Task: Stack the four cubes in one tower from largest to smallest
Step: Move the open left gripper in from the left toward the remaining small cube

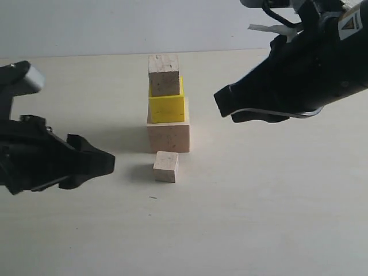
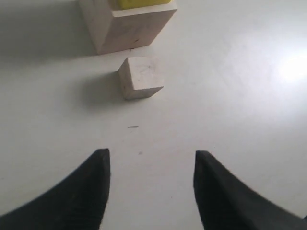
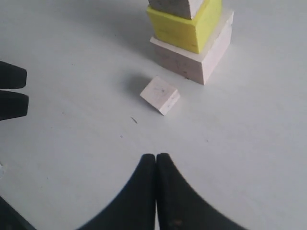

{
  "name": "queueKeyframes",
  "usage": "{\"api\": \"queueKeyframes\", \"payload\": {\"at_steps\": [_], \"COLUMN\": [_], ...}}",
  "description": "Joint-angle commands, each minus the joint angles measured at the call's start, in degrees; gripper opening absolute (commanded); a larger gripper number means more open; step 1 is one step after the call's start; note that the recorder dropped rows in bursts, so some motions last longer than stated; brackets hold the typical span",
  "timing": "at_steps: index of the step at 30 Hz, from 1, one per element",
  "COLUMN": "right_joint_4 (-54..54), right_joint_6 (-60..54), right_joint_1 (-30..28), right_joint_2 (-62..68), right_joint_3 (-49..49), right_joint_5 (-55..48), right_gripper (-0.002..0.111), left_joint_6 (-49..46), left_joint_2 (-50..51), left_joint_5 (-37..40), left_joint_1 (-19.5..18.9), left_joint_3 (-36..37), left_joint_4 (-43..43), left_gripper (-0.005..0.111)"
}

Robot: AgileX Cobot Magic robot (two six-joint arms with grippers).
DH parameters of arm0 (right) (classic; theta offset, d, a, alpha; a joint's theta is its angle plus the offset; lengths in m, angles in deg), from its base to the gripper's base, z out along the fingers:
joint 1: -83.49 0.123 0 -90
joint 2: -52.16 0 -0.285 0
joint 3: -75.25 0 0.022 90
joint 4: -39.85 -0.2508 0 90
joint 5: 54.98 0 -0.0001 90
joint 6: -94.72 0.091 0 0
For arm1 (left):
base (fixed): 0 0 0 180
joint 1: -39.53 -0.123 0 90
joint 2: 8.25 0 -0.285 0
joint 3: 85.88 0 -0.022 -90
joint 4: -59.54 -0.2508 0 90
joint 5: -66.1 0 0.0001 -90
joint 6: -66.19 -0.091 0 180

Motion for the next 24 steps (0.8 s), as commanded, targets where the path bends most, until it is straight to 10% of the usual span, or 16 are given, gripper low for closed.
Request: {"api": "queueKeyframes", "payload": {"at_steps": [1, 16, 24], "right_joint_4": [10.64, 55.90, 50.76], "right_joint_6": [8.28, 34.24, 34.02], "right_joint_1": [-0.20, -0.20, -0.20], "right_joint_2": [-1.05, -20.63, -24.07], "right_joint_3": [0.30, 0.72, 10.87], "right_joint_5": [-3.68, -18.94, -17.21], "right_gripper": [0.000, 0.000, 0.000], "left_joint_6": [-1.56, -0.99, -1.24], "left_joint_2": [4.70, 19.96, 21.03], "left_joint_5": [-11.02, -26.20, -26.23], "left_joint_1": [9.09, 15.15, 16.53], "left_joint_3": [0.27, 0.27, -2.76], "left_joint_4": [2.14, 3.42, 3.20], "left_gripper": [0.052, 0.052, 0.052]}}
